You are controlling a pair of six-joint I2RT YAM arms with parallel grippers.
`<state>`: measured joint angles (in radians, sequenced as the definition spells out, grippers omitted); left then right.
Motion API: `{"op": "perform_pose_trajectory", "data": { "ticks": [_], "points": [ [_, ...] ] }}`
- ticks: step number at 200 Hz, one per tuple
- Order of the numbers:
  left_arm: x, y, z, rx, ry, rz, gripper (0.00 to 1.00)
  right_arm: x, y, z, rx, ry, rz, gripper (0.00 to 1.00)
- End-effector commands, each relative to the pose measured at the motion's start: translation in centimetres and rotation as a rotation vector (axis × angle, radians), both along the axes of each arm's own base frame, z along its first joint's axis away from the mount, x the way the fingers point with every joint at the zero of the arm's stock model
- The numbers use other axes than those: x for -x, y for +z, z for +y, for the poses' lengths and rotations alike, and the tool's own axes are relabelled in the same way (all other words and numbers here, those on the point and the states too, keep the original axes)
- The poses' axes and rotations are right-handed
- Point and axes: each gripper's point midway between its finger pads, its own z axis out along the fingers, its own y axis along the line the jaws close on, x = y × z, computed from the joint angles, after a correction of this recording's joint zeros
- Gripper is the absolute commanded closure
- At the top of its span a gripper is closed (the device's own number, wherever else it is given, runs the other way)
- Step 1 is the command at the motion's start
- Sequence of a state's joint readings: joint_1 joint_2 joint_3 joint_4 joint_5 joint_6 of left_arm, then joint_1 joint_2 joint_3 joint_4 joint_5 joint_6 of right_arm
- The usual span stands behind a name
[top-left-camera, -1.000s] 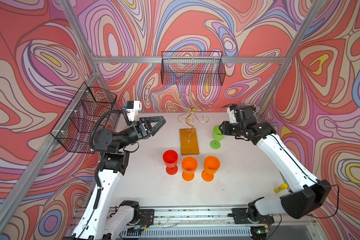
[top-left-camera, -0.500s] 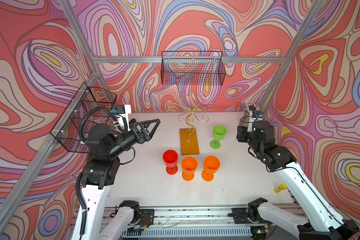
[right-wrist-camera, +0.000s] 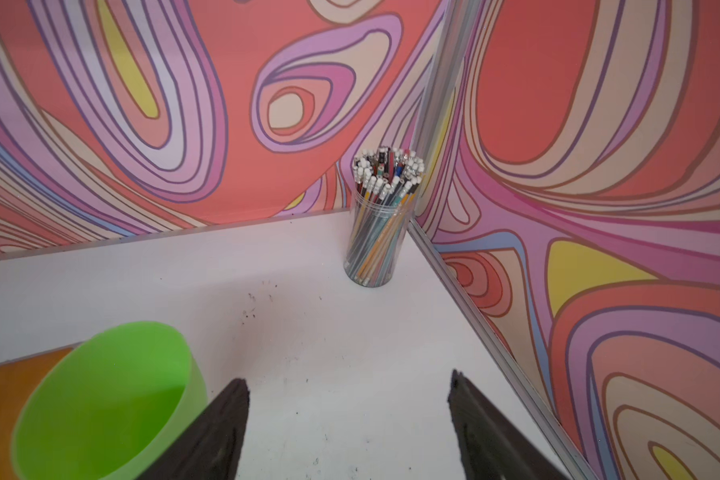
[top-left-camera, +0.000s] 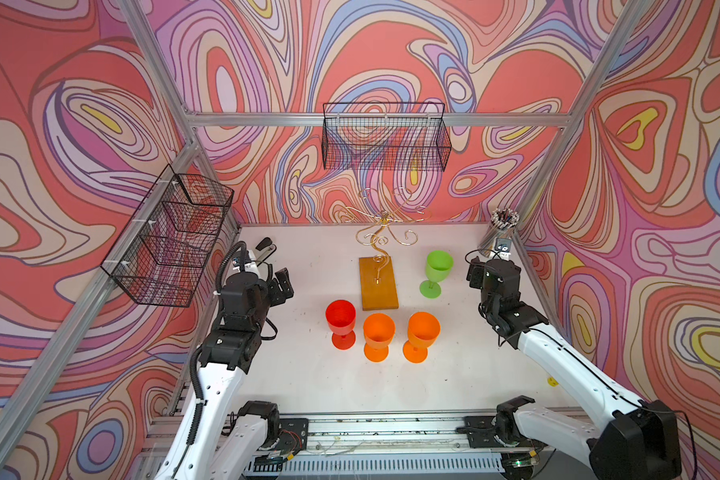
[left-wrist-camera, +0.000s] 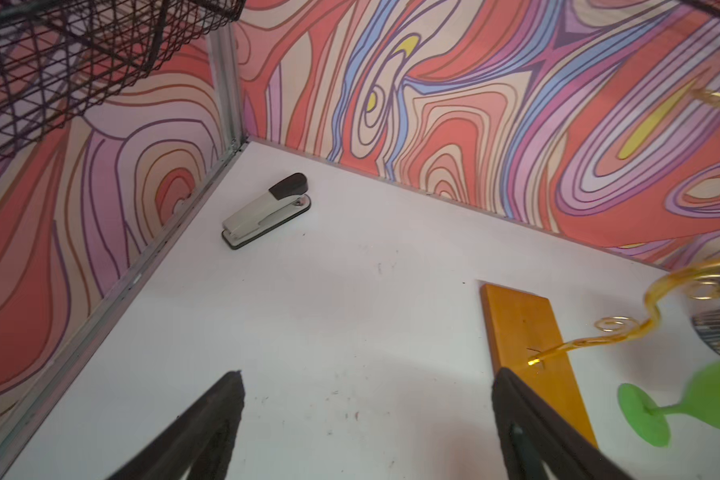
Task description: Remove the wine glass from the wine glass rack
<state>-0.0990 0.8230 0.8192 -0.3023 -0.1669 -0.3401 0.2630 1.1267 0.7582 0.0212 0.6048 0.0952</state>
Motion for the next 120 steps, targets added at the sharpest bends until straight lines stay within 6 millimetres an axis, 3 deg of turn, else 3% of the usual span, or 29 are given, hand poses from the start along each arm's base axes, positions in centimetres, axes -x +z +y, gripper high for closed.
{"op": "perform_pose_trajectory", "data": {
  "ticks": [1,38,51,58,78,120],
  "points": [
    [-1.1,0.4,2.0,-0.043,0.116,-0.090,0.07,-0.8,-0.8,-1.5,-0.034,-0.039,-0.052,0.19],
    [-3.0,-3.7,1.2,-0.072,0.069,-0.124,0.07,-1.8,-4.0,-3.1,-0.082,-0.039,-0.067,0.19],
    [-3.7,-4.6,1.1,-0.096,0.054,-0.148,0.07,-2.2,-4.9,-3.0,-0.083,-0.023,-0.068,0.19],
    [-3.7,-6.8,1.1,-0.117,0.048,-0.122,0.06,-2.5,-5.7,-2.9,-0.079,-0.014,-0.066,0.19],
    [-4.2,-9.1,0.9,-0.165,0.020,-0.070,0.06,-3.1,-7.5,-2.7,-0.079,-0.003,-0.060,0.19],
    [-4.7,-12.8,1.4,-0.248,0.024,-0.005,0.08,-3.8,-9.8,-2.3,-0.058,0.026,-0.050,0.19]
  ]
}}
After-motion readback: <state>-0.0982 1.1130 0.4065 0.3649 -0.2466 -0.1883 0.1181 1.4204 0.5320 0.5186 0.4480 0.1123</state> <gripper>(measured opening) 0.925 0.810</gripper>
